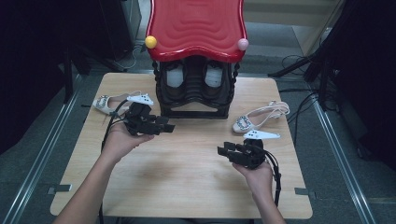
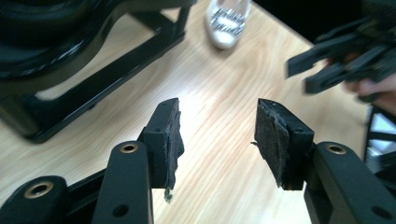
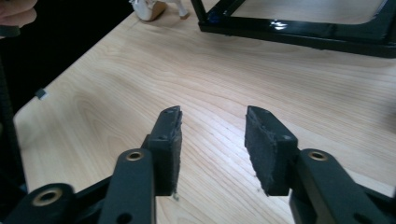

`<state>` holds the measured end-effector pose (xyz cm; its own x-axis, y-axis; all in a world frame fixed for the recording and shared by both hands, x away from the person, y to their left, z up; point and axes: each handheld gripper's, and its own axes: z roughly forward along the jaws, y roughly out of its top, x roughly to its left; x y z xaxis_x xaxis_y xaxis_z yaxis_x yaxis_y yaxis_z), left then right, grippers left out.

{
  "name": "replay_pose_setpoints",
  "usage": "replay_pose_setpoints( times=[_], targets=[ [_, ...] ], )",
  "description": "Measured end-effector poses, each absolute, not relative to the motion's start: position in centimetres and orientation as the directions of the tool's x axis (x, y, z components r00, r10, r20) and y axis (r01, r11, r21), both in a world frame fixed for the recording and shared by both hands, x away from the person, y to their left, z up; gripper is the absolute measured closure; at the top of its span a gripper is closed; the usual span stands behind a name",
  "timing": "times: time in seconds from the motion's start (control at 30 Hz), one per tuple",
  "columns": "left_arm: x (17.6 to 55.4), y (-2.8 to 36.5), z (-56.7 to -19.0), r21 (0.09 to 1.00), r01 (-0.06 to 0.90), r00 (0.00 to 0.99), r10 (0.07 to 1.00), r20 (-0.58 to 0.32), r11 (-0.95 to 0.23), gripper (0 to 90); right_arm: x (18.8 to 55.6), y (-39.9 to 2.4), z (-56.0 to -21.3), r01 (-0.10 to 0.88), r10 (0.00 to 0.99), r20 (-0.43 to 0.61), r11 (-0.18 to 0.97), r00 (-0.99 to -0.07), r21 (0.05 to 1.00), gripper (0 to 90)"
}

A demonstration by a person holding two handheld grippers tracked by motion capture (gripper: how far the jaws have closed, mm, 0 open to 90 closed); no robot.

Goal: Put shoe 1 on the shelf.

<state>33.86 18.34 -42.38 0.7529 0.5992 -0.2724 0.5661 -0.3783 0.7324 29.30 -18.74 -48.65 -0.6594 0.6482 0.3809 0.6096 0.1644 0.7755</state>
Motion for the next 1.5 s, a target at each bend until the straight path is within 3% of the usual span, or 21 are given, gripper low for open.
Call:
replay_pose_setpoints(
  times=[0.33,0.47,0.6,0.83,1.0,1.5],
  targets=[
    [33.6,21.7,-45.6,0.714,0.613,0.695,0.660,-0.286,-0.337,57.5,28.2,-19.4,-48.9,0.577,0.665,0.325,0.196,-0.672,0.793,61.1],
    [33.8,23.7,-46.7,0.734,0.616,0.653,0.707,-0.273,-0.286,78.8,28.3,-19.8,-48.8,0.601,0.675,0.350,0.173,-0.649,0.781,64.0],
    [34.5,25.7,-47.7,0.724,0.639,0.615,0.739,-0.277,-0.261,86.8,28.5,-19.8,-49.1,0.607,0.688,0.336,0.191,-0.643,0.771,62.1],
    [35.9,28.9,-49.0,0.715,0.657,0.567,0.782,-0.259,-0.240,89.2,28.7,-19.5,-49.6,0.613,0.690,0.320,0.225,-0.650,0.758,57.2],
    [37.2,31.9,-50.5,0.688,0.707,0.491,0.815,-0.308,-0.166,89.5,28.8,-19.3,-50.0,0.627,0.694,0.321,0.239,-0.644,0.741,56.5],
    [40.1,34.0,-51.8,0.680,0.727,0.407,0.857,-0.316,-0.095,89.5,27.7,-20.2,-50.5,0.646,0.723,0.315,0.233,-0.615,0.726,56.2]
  ],
)
